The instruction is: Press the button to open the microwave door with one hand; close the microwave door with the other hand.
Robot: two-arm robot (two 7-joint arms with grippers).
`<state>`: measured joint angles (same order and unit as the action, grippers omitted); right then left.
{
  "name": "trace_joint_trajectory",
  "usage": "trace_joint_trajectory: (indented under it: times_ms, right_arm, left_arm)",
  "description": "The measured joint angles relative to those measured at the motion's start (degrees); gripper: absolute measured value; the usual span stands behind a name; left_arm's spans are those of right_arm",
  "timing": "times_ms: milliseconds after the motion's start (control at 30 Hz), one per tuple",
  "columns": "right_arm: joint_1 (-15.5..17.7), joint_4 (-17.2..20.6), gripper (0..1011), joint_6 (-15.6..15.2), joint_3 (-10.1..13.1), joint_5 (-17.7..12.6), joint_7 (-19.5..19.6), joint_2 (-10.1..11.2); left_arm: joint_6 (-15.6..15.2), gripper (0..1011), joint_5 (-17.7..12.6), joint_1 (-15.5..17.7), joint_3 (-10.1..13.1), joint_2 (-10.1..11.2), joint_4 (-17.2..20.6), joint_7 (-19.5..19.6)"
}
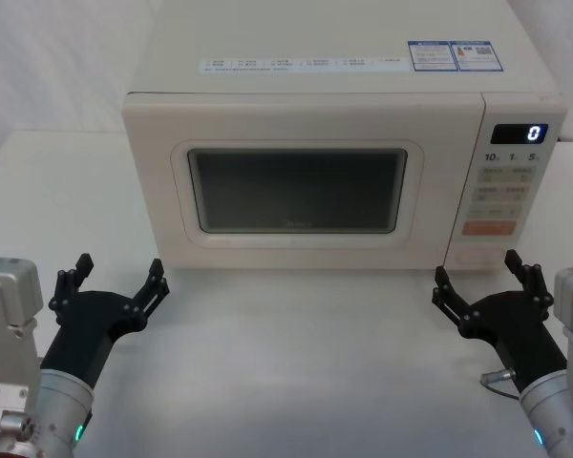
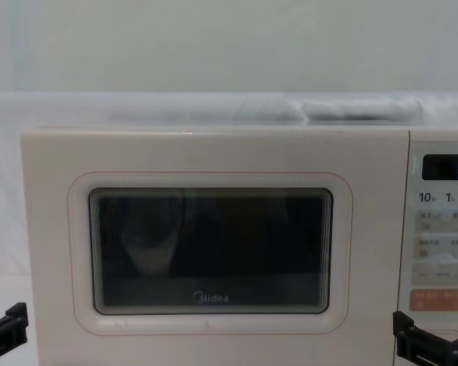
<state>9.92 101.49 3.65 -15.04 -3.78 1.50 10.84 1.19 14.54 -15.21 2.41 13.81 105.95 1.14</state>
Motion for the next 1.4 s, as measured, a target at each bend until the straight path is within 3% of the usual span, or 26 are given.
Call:
trace_joint_trajectory:
  times_ms: [700, 967, 1400]
  right_arm:
    - [0.00, 0.00, 986, 0.00, 0.00, 0.00, 0.00, 0.00]
    - [0.01, 0.00, 800, 0.00, 0.00, 0.00, 0.00, 0.00]
    - [0.00, 0.00, 386, 0.00, 0.00, 0.00, -0.01, 0.00]
  left_arm:
    - [0.00, 1001, 0.00, 0.00, 0.00, 0.00, 0.00, 0.00]
    - [0.00, 1001, 0.00, 0.00, 0.00, 0.00, 0.00, 0.00]
    - [0.00, 1001, 0.00, 0.00, 0.00, 0.00, 0.00, 0.00]
